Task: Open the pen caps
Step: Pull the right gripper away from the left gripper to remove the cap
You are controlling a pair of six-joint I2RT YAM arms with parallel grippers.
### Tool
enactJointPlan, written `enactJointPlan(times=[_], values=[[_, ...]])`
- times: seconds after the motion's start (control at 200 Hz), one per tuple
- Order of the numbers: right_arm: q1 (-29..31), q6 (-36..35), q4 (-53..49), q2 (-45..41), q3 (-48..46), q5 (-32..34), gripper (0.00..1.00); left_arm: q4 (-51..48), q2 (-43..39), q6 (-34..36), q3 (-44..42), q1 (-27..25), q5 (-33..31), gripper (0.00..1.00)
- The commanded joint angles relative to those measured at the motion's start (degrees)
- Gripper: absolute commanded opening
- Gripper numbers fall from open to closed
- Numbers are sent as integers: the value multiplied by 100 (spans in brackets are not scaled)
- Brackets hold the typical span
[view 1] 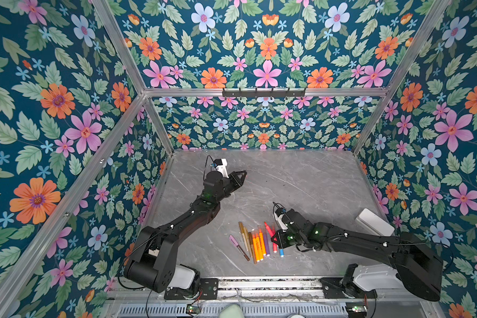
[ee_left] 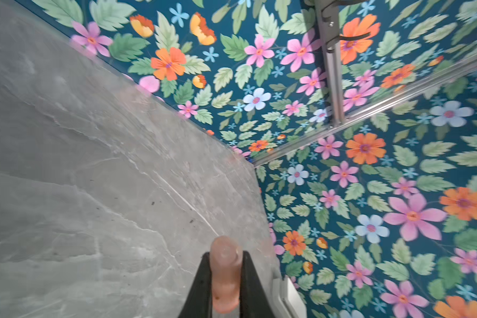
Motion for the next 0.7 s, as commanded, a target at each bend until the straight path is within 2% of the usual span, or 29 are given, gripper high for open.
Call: enactJointPlan(times=[0.0, 0.13, 0.33, 0.53, 0.695], values=[[-216, -144, -406, -117, 35, 217, 0, -1728, 181, 921, 240, 288, -399, 0], [-966, -202, -431, -292, -184, -121, 0, -2737, 779, 1510, 612, 687, -49, 0], [-1679, -388, -1070, -1024, -170, 247, 0, -4032, 1624, 2641, 1286, 649, -923, 1], [-2107, -413, -1435, -1757, -343, 612, 0, -4433, 2004, 3001, 1556, 349, -1764, 0], [-2137, -413, -1618, -2057, -423, 769, 0, -4757, 2250, 3287, 1889, 110, -2356, 0]])
